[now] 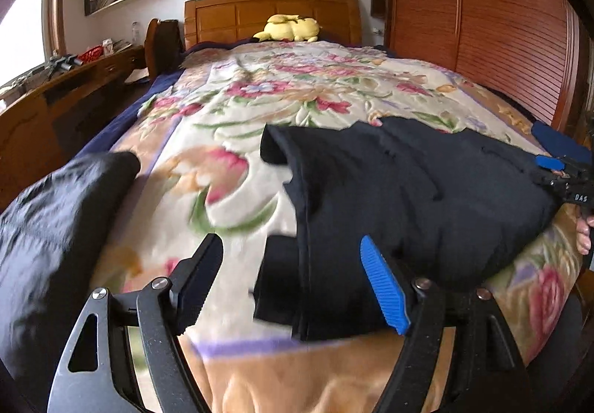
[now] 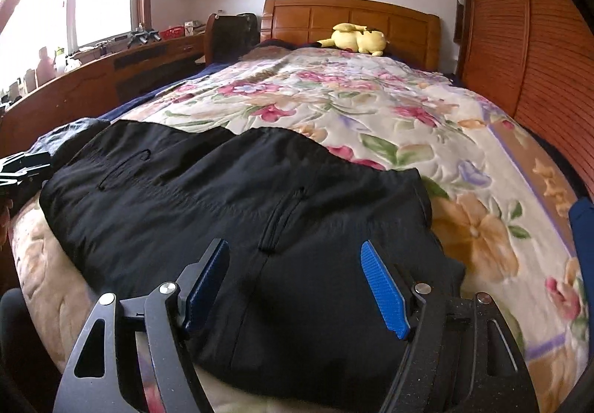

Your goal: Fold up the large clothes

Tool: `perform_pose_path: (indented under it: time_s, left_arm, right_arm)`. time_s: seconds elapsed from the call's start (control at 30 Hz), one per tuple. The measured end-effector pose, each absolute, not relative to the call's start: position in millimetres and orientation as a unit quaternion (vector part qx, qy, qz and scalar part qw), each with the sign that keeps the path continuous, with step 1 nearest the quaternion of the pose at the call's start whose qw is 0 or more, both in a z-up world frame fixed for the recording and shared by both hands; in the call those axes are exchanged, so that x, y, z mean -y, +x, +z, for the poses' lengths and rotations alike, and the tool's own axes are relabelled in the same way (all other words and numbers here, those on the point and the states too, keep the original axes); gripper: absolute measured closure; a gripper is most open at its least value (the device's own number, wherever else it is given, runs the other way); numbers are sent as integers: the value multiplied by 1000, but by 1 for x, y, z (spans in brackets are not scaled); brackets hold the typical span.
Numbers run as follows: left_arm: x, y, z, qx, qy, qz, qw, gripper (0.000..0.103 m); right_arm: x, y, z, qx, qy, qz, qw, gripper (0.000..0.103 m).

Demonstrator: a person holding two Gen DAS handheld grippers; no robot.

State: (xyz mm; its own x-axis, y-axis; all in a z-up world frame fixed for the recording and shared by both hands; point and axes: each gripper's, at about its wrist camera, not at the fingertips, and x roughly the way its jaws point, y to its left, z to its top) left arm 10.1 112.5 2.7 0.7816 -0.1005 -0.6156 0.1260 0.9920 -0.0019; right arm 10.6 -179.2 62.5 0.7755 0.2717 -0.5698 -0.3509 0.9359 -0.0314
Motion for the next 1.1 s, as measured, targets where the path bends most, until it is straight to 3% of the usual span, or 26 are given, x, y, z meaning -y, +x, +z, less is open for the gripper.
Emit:
perform_pose_path:
  time_s: [0.5,1.1]
  left_arm:
    - [-113,14,-31,-362,13,-35,931,25]
    - [-120,7,-41,-372,-23,-36,927,25]
  right_arm:
    - [176,22,24,-365,-74,172,912,28]
    - [136,-13,48,-310,-69,232,919,28]
